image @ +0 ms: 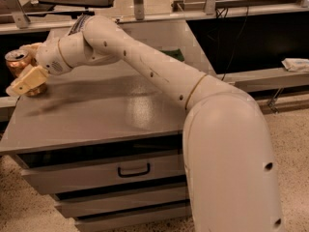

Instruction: Knock orange can over

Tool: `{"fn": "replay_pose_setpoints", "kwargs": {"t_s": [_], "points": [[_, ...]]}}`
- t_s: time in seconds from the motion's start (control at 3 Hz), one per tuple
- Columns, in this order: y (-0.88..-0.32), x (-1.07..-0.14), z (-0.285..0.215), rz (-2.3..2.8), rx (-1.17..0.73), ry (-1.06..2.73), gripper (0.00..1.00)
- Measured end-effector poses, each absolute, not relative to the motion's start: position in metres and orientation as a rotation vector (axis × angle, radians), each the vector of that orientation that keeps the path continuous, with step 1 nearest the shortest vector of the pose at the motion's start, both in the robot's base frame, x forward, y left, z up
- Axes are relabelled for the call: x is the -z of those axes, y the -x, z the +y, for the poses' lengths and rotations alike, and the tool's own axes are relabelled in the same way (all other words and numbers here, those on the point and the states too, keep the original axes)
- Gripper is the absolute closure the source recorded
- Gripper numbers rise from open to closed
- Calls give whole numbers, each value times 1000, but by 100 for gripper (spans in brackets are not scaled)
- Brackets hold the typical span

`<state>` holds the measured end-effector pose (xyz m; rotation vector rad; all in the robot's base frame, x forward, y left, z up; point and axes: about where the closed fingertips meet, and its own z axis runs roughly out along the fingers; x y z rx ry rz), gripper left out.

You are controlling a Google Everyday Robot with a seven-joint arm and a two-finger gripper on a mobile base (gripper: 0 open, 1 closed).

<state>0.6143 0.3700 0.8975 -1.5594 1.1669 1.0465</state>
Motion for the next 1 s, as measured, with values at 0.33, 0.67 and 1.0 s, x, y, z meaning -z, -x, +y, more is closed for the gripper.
{"fn": "replay_pose_setpoints", "kwargs": {"t_s": [0.33, 0.67, 1.0], "points": [[-616, -894, 367, 1190, -1049, 1538, 38], [-631, -901, 343, 1234, -1041, 1456, 62], [-649, -916, 302, 1283, -1008, 1398, 85]]}}
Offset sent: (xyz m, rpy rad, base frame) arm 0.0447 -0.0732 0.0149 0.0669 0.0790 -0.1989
